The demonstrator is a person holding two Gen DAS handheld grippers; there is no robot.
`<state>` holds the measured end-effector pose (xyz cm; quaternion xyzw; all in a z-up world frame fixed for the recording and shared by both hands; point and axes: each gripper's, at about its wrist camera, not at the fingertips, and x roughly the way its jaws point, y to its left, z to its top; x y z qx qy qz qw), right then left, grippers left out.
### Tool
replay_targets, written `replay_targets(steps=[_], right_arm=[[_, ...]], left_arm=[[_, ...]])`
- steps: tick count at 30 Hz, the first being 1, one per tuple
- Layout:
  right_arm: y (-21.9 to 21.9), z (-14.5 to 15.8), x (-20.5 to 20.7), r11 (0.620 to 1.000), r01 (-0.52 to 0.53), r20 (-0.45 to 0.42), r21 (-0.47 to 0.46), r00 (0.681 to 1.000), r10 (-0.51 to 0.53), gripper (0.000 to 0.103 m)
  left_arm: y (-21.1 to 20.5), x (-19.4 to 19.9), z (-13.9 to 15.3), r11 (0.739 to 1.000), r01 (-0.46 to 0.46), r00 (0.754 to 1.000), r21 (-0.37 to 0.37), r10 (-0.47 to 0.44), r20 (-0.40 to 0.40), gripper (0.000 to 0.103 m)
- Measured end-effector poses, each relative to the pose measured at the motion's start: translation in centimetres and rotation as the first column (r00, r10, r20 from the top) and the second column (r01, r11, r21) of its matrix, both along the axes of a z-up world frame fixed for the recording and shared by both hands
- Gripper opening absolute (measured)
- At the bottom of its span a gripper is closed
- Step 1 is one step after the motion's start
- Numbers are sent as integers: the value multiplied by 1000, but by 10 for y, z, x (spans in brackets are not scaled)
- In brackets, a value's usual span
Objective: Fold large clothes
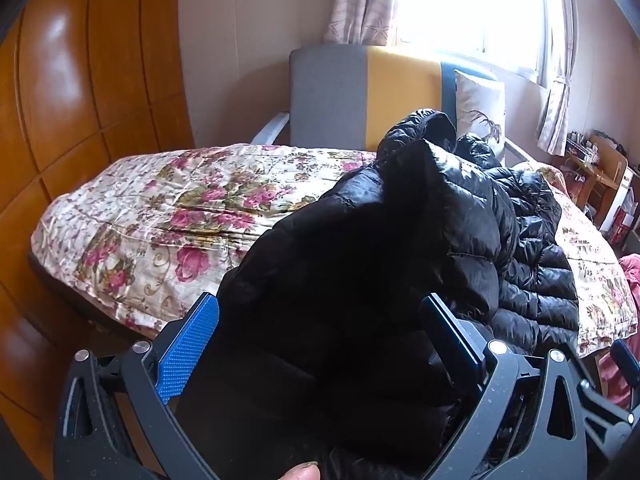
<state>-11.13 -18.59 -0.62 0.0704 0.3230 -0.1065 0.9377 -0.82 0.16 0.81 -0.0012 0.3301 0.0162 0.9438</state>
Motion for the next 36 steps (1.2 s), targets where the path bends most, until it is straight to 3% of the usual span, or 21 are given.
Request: replay_targets(steps=[36], right_arm=[[7, -1, 0, 999, -37, 13, -17, 999, 38, 101]], left_arm=[[-5, 2, -4, 1000, -3, 1000, 10, 3, -14, 100]])
